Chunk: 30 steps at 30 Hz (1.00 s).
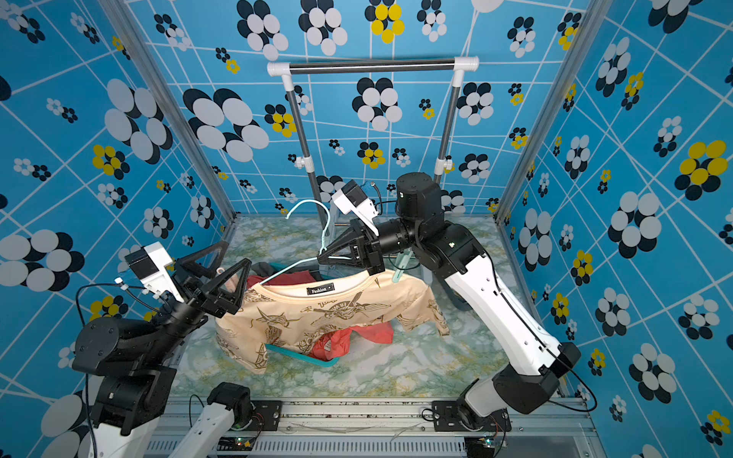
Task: Use clothespins to secure the t-shirt on both sides of the hanger
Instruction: Adjust the clothespin on the hanger.
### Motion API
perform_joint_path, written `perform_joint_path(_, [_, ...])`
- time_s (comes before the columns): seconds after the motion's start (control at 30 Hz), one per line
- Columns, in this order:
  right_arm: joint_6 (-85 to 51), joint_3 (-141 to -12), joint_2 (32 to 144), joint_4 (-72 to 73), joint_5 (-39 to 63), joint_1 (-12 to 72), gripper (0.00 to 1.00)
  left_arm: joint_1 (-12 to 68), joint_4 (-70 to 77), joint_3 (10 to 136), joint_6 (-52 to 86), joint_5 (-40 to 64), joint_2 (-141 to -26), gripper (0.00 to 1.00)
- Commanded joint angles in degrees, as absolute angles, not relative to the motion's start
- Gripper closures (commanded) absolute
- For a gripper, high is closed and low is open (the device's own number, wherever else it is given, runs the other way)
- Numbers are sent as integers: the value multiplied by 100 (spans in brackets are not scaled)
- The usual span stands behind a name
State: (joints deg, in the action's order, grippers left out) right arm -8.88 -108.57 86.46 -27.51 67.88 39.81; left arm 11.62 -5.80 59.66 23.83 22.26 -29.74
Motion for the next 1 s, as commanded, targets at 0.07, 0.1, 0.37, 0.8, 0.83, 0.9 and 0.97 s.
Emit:
perform_joint_path(0.07, [-739,-11084,8758,-2799,6745,3928,100,1110,-1497,6531,1935,1120,-3302,1])
perform_joint_path(0.1, [-732,-11083,8778,-2813,6747,3929,100,1113,-1503,6563,1952,931,-3352,1])
perform_joint_path(0.37, [-191,-11218,8802,-3547,6447,3912,100,1108,-1460,6943,2008,1022,-3761,1])
perform_joint_path(0.8, [1021,-11824,9186,-5039,5620,3903,100,1107,-2279,7607,2153,1896,-3873,1])
perform_joint_path(0.83, [1148,-11923,9225,-5152,5601,3904,100,1107,-2432,7723,2180,2037,-3955,1])
perform_joint_path(0.9, [1447,-12087,9267,-5417,5604,3903,100,1111,-2630,7844,2217,2392,-4065,1])
perform_joint_path(0.97, [1704,-12192,9265,-5587,5607,3900,100,1108,-2813,7968,2248,2696,-4198,1])
